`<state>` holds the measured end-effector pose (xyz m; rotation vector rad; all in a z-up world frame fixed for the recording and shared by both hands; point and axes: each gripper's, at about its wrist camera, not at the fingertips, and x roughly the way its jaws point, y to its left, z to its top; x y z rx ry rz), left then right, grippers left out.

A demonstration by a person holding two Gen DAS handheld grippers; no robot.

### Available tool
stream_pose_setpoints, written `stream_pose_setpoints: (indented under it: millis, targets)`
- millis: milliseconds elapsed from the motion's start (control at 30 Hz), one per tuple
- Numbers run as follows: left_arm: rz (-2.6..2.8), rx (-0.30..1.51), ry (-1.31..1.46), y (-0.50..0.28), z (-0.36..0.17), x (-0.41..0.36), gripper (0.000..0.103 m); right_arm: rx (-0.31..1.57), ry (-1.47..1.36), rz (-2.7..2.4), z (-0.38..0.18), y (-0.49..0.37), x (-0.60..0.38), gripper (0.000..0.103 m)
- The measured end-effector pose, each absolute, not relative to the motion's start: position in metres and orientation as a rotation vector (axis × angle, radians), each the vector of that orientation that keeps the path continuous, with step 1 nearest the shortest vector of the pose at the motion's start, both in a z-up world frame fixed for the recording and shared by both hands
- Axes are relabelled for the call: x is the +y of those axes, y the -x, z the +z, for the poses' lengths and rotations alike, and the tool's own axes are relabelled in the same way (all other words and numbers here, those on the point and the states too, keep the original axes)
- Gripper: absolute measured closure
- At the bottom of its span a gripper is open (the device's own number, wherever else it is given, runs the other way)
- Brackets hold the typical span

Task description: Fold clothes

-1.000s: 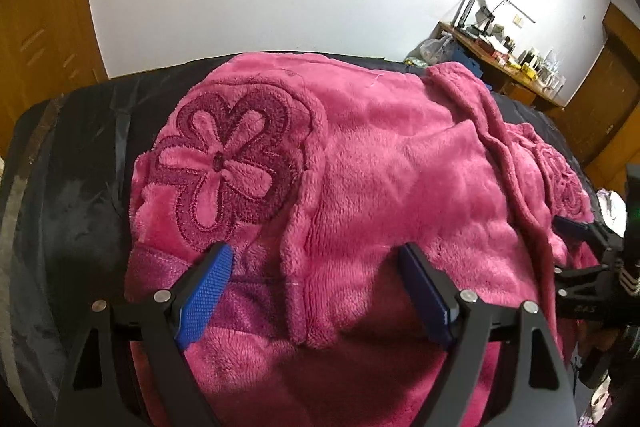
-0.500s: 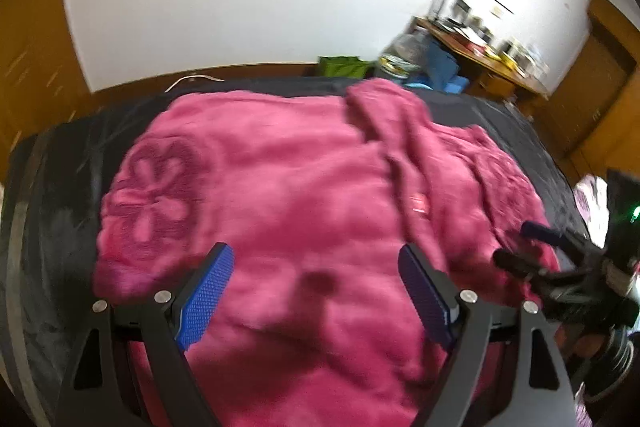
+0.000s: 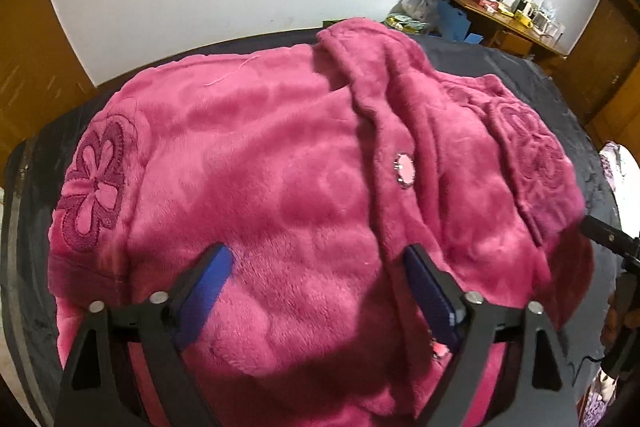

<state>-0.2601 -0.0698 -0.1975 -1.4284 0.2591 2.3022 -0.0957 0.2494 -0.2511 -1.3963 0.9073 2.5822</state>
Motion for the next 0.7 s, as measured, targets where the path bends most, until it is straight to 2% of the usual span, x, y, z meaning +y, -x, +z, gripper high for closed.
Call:
stream_pose_setpoints:
  millis: [700]
  targets:
    - [2.296, 0.245, 1.44, 0.261, -0.218, -0.068, 0.002, 1.044, 1.566, 2.697, -0.278, 0.145, 0.229, 0.0]
